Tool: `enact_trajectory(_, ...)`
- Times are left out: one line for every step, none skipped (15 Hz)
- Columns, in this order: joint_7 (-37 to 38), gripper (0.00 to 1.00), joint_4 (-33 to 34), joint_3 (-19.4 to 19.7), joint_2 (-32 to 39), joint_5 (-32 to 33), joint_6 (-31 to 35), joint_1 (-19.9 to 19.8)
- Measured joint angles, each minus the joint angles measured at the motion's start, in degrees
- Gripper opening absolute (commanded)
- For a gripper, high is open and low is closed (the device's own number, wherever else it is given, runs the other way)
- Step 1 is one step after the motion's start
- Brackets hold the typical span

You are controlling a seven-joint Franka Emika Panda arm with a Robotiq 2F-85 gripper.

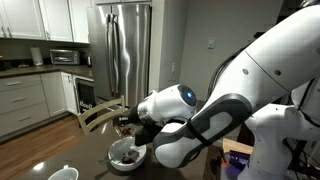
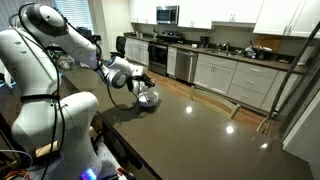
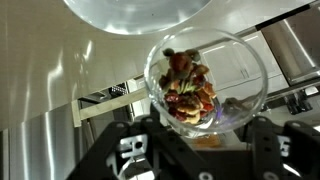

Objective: Pour the contents of the glass cup into the bowl

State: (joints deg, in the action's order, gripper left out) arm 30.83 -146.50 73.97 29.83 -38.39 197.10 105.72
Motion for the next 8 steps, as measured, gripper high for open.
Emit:
enact_trajectory(0.0,0.42,0.0,-0.2,0.0,0.0,0.0,0.0)
enact_trajectory(0.0,0.42,0.0,-0.4,0.0,0.0,0.0,0.0)
enact_trajectory(0.0,0.42,0.0,-0.6,0.0,0.0,0.1,0.0)
enact_trajectory(0.0,0.42,0.0,-0.8,0.0,0.0,0.2,0.0)
enact_trajectory(0.0,0.42,0.0,-1.0,0.0,0.0,0.4,0.0)
enact_trajectory(0.0,0.42,0.0,-1.1,0.1,0.0,0.6,-0.1)
enact_trajectory(0.0,0.42,0.0,-1.2,0.3,0.0,0.7,-0.1)
enact_trajectory(0.0,0.42,0.1,-1.1,0.7,0.0,0.7,0.0)
